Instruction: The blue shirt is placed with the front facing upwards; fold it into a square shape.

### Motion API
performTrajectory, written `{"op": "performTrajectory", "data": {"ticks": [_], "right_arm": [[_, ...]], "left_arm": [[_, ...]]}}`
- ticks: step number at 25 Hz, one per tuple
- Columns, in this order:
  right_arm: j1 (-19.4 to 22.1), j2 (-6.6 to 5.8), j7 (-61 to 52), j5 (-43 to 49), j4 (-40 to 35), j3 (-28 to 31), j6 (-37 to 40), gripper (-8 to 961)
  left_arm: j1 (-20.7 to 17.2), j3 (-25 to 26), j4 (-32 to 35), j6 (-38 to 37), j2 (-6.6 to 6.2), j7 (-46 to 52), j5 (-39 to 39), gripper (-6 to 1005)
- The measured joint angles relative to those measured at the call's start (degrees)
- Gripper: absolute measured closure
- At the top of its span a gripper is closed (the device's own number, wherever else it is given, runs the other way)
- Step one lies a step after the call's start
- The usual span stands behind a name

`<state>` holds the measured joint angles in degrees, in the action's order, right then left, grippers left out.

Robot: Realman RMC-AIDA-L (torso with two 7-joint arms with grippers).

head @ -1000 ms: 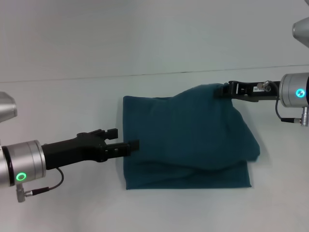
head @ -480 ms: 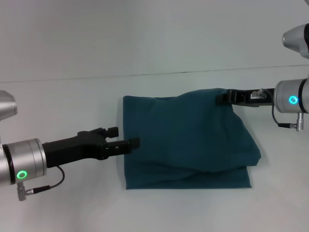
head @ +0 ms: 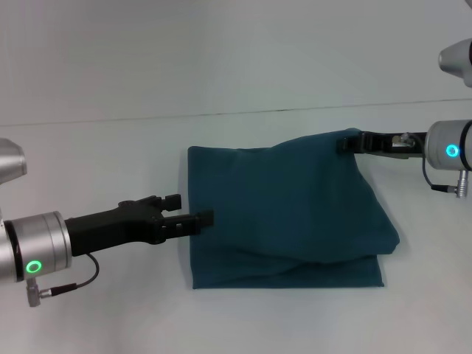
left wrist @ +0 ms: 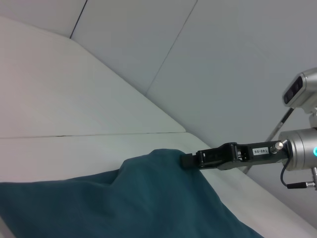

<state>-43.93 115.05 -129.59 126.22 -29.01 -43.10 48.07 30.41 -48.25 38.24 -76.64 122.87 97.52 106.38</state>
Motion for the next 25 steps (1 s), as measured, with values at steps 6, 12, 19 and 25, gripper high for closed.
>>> {"op": "performTrajectory", "data": {"ticks": [6,12,19,25], "right_arm": [[1.7,-0.65,0.3,-1.1,-1.1,0.8,-0.3,522],[6.4,-1.33,-0.1,-4.0,-7.0,1.5,4.0,408],[8.7,-3.09,0.0,-4.4,-7.5,1.5,13.4,373],[11.5,-3.71,-0.1,-4.2,-7.7,1.2,21.7,376]], "left_arm": [[0.0,0.0,0.0,0.1,-0.08,0.5,0.3,36],[0.1,-0.2,0.0,0.5,-0.16,1.0,0.4,36],[0.1,-0.5,0.0,0.5,-0.18,1.2,0.6,36],[0.1,-0.6,-0.1,-0.2,-0.18,1.9,2.0,36]]}}
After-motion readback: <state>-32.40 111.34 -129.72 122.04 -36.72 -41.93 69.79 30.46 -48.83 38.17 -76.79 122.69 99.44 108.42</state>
